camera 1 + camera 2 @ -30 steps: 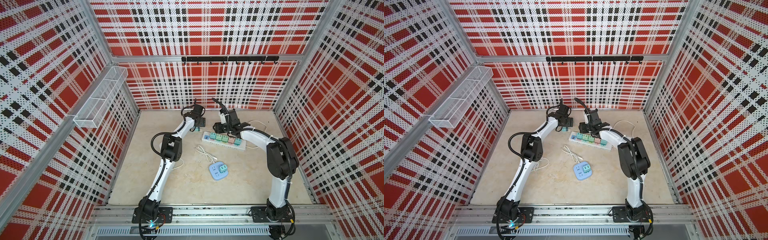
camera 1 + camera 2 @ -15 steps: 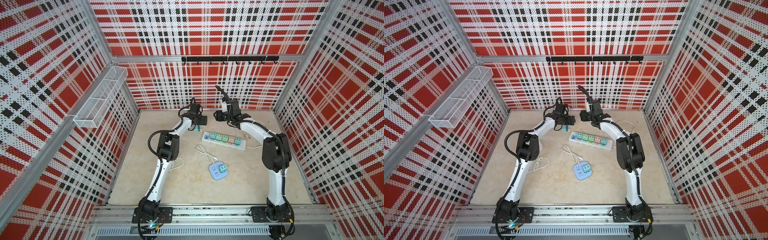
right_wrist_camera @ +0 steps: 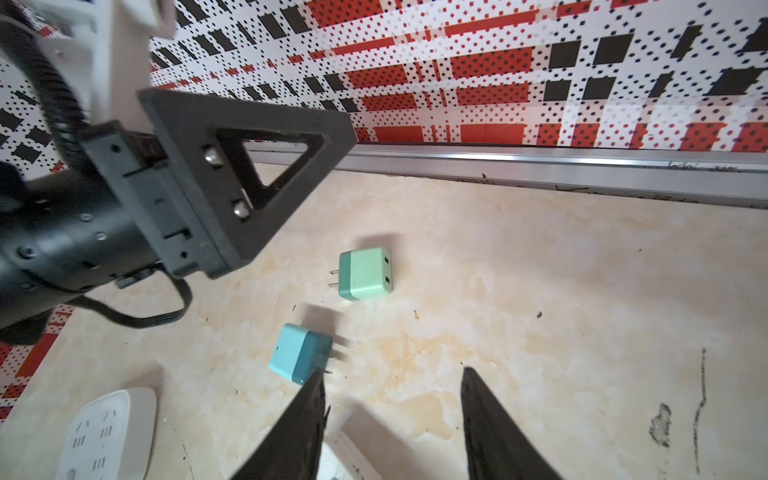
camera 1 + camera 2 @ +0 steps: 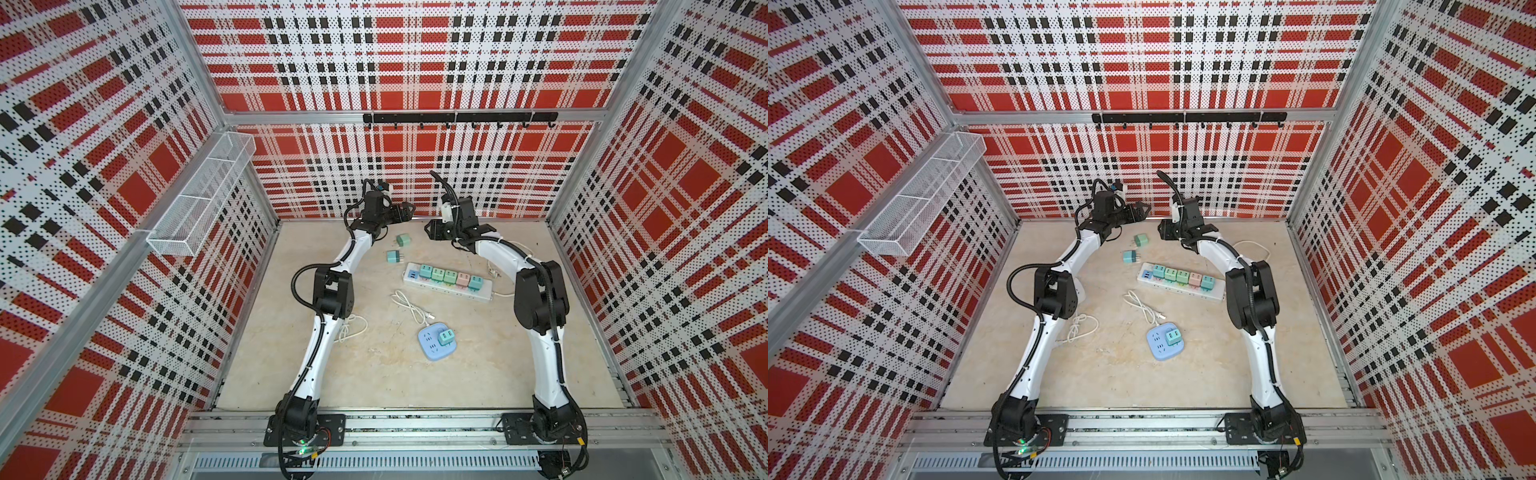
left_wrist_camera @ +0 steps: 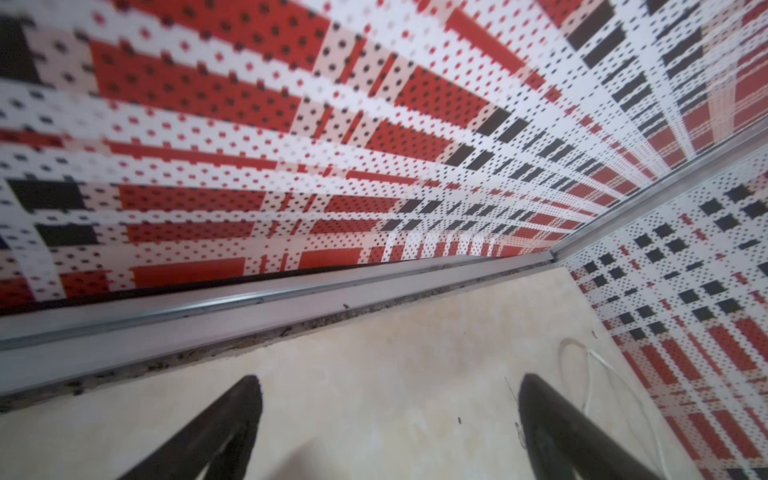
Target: Insert the plug
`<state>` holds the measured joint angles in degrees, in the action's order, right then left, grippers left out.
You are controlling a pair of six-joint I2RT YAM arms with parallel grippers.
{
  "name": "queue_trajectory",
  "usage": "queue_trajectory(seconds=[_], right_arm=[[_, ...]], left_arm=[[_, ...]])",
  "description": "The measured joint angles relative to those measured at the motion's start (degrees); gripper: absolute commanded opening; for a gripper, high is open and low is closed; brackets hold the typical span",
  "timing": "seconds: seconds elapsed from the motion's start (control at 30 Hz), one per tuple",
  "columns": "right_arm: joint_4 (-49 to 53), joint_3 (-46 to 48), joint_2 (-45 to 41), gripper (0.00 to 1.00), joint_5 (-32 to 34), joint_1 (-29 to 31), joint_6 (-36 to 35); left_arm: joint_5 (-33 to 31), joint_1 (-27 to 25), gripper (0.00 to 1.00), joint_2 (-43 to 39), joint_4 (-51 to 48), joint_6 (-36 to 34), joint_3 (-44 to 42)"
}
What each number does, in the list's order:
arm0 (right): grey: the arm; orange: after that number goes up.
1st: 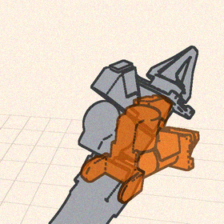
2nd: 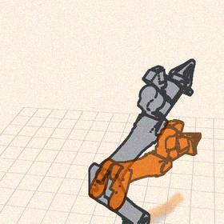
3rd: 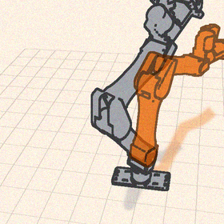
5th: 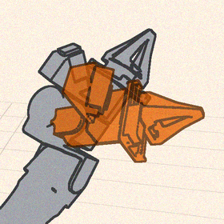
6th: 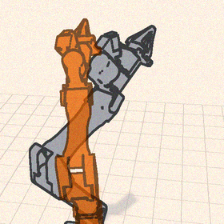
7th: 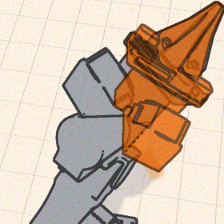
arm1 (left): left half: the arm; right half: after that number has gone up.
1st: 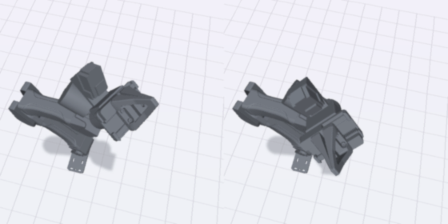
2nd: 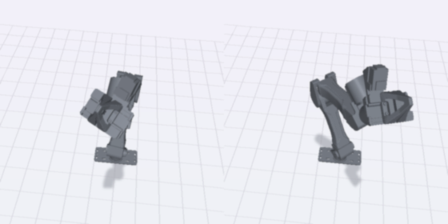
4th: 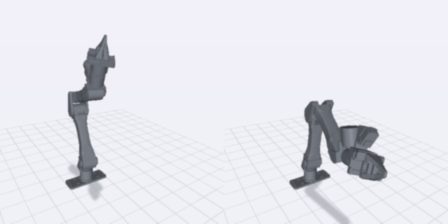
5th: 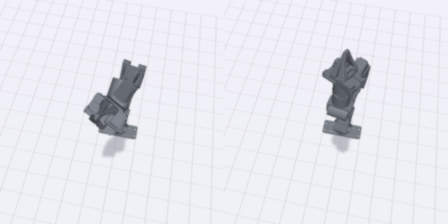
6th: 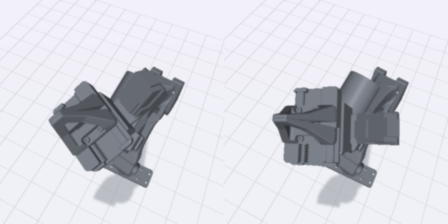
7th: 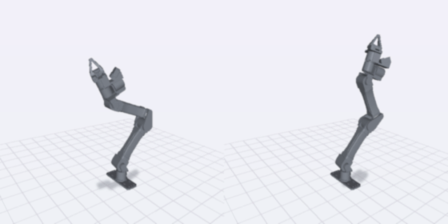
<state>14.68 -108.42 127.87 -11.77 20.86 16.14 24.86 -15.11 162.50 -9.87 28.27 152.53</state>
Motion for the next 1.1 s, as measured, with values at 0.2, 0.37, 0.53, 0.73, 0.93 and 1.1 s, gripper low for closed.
queue_trajectory(seconds=[0.2,0.37,0.53,0.73,0.93,1.1], right_arm=[[-0.17,0.9,0.0,0.55,-1.11,-0.02,0.0],[-0.42,2.82,0.0,0.54,-1.97,-0.07,0.0],[-1.92,6.29,-0.35,0.55,-2.47,-0.39,0.22],[-3.15,9.92,-0.72,0.55,-3.26,-1.07,0.9],[-4.35,9.97,-0.76,0.55,-3.3,-1.79,1.33],[-3.1,5.44,1.05,0.48,-3.87,-2.1,2.6]], left_arm=[[5.57,1.14,0.96,4.94,0.44,6.67,0.66],[9.84,1.57,0.96,5.81,0.44,9.07,0.66],[14.32,1.51,0.93,5.81,0.31,9.64,0.81],[19.5,1.42,0.87,5.79,-1.55,8.76,0.35],[24.68,1.2,0.8,1.9,-1.81,5.66,-7.78],[26.34,0.13,0.8,-4.07,-2.19,1.53,-18.12]])
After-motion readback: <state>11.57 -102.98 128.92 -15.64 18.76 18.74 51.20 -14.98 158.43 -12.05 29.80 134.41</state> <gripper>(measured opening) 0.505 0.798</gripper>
